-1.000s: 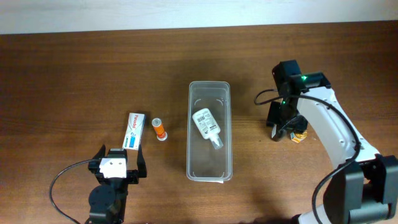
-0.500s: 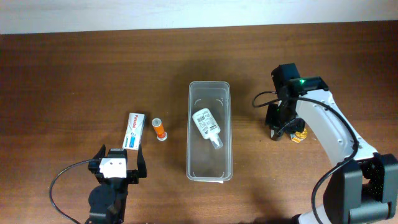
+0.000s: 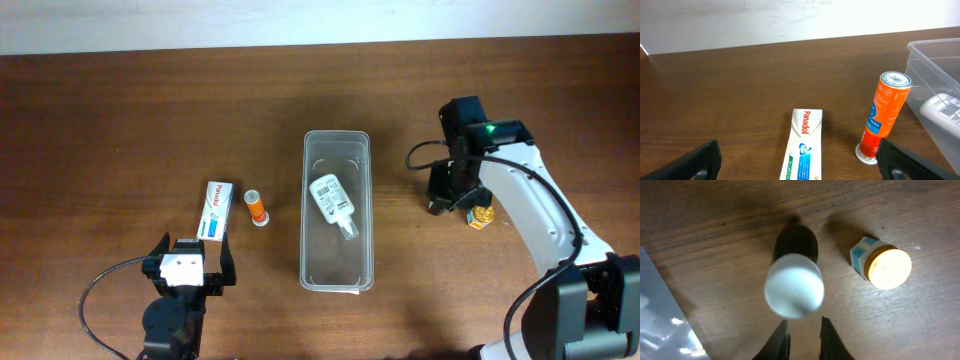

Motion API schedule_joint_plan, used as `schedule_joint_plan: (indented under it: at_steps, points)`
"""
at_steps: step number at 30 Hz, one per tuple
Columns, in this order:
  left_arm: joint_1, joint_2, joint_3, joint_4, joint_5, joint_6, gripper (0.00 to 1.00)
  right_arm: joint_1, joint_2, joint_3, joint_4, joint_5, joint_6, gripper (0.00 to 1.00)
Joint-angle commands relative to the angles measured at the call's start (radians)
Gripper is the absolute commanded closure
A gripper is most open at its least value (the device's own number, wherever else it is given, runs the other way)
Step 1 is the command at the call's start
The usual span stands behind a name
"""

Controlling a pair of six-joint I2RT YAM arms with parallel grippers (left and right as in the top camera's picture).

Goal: Pack container
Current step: 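Move right gripper to dark white-capped bottle and grasp it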

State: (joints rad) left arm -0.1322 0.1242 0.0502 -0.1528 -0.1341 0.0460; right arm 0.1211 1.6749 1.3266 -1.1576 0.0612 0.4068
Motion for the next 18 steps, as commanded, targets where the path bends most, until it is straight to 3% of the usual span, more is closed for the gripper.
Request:
schedule_joint_plan:
  at_steps: [1, 3, 8, 11, 14, 18]
  points:
    - [0.004, -0.008, -0.006, 0.003, 0.007, 0.016, 0.01, -0.003, -0.05, 0.068, -0.019, 0.002, -0.018, 0.85]
    - [0.004, -0.008, -0.006, 0.003, 0.007, 0.016, 0.01, -0.004, -0.058, 0.077, -0.022, 0.002, -0.018, 0.85]
    - [0.004, -0.008, -0.006, 0.003, 0.007, 0.016, 0.01, -0.005, -0.055, 0.077, 0.028, 0.002, -0.018, 0.69]
    - [0.004, -0.008, -0.006, 0.003, 0.007, 0.016, 0.01, -0.005, -0.05, 0.077, 0.048, 0.003, -0.018, 0.48]
    - [0.004, -0.008, -0.006, 0.003, 0.007, 0.016, 0.01, -0.005, -0.029, 0.076, 0.051, 0.02, -0.018, 0.42]
    - [0.004, -0.008, -0.006, 0.003, 0.007, 0.016, 0.01, -0.006, 0.031, 0.074, 0.054, 0.055, -0.018, 0.42]
